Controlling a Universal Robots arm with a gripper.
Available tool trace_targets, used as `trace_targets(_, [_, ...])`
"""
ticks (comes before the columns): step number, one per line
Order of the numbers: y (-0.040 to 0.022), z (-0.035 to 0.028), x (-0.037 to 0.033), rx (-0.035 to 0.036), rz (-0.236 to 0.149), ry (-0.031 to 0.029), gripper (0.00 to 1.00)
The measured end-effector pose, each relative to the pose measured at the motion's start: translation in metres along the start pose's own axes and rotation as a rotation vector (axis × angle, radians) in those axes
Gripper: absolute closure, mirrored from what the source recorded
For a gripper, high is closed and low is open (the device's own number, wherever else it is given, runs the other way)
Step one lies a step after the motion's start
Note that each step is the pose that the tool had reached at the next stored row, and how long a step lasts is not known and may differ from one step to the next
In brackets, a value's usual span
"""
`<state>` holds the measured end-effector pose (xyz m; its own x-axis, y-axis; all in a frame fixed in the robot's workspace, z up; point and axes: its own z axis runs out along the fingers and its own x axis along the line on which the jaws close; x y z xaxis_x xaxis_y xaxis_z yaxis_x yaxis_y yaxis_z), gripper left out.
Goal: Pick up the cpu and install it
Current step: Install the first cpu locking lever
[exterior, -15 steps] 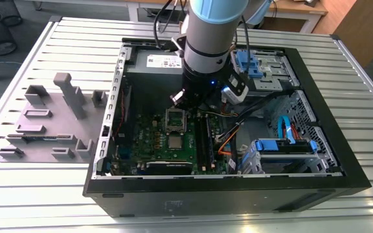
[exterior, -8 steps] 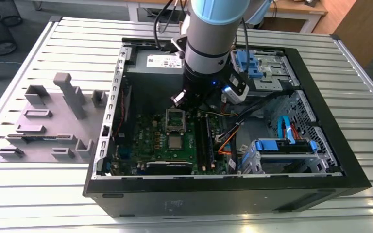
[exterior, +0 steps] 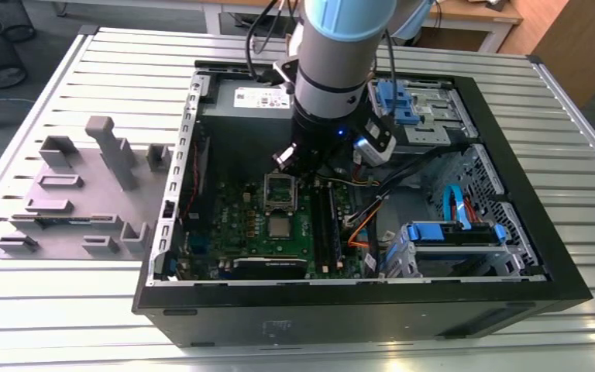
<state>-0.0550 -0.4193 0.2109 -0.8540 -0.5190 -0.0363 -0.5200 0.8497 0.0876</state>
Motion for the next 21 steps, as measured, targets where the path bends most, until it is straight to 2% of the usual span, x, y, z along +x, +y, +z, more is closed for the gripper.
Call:
trace_targets(6, [0.0009, 0.0036, -0.0006, -0.0001, 0.000, -0.0001, 0.89])
trace_targets(13, [0.0026, 0.0043, 0.0025, -0.0034, -0.003, -0.0027, 0.89])
trace_targets(21, [0.0025, -0.0009, 0.0042, 0.0004, -0.027, -0.0082, 0.89])
